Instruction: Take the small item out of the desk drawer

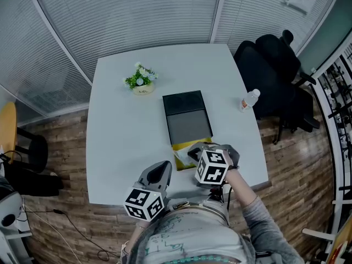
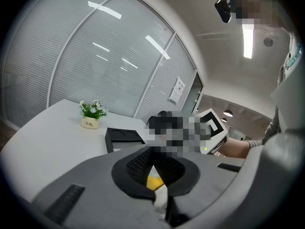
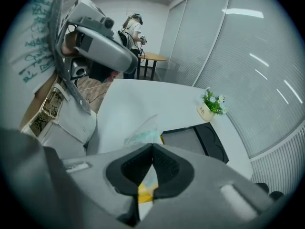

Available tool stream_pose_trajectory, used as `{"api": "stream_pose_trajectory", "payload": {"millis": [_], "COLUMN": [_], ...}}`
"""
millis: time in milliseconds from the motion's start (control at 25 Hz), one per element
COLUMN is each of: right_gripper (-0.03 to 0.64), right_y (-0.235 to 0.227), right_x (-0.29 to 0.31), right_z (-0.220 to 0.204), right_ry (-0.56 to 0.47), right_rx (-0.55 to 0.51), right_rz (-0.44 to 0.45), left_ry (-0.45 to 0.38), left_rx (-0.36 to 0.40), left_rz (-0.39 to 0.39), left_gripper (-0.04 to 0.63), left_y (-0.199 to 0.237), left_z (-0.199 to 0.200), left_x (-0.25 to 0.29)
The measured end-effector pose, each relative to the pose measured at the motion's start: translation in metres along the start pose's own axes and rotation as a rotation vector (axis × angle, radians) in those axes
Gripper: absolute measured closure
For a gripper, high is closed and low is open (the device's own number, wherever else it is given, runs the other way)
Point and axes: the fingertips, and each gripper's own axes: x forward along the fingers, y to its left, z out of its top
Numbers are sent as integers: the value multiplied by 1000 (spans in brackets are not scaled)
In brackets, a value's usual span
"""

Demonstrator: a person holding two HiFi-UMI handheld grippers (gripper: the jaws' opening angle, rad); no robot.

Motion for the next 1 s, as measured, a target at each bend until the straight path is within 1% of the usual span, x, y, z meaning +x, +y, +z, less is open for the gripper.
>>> {"api": "stream_pose_trajectory", "payload": {"millis": [80, 680, 1000], "right_gripper": [615, 615, 614], "right_y": [0, 0, -12], "right_x": [-3, -11, -21], "right_z": [-1, -9, -36], "right_ry": [-3, -19, -9], "right_rx": [-1, 3, 49], "right_rz": [-2, -22, -59], "left_ry": [2, 8, 13], "left_rx": [-7, 10, 9], "left_rz": [-5, -18, -18], "left_gripper": [598, 598, 598], "left_y": [-1, -11, -20], "left_z": [-1, -2, -5], "left_x": [1, 6, 12]}}
